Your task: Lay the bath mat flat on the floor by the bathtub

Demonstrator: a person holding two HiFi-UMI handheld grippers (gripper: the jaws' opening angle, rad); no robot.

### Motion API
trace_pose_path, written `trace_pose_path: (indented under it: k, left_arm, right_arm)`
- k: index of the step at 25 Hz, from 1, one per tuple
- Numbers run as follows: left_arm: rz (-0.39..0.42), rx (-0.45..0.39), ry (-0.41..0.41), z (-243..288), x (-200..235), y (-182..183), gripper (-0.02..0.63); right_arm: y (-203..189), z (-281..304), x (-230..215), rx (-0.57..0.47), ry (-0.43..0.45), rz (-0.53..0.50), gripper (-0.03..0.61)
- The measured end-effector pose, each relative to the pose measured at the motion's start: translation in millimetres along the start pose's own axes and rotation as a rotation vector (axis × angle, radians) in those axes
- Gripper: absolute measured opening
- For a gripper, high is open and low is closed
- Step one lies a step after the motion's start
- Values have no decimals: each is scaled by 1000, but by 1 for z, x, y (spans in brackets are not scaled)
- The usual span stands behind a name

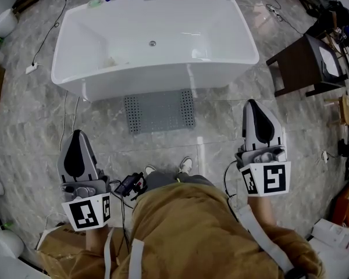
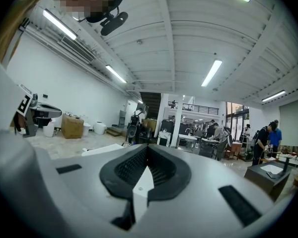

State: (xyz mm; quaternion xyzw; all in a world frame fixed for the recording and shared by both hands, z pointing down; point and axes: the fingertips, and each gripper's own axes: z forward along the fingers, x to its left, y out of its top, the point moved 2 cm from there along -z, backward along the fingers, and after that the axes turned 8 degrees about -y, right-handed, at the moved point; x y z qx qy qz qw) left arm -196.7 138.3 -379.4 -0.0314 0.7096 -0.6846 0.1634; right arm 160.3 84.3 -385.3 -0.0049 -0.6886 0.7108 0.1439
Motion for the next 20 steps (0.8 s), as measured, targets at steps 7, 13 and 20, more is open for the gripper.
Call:
trace_pose_path:
  k: [7,13,20]
  left_arm:
    - [-13,0,4,-1,2,-4,3]
    - [-18,-4,-2,-1,-2,-5,3]
    - [-18,-1,-8,-2,-7,-5,3]
  right_arm:
    - [1,0,3,-1,2,-10,5]
    - [0,-5,1,0,-1,-15,5]
    - [-1,-7,0,4,2,-19,5]
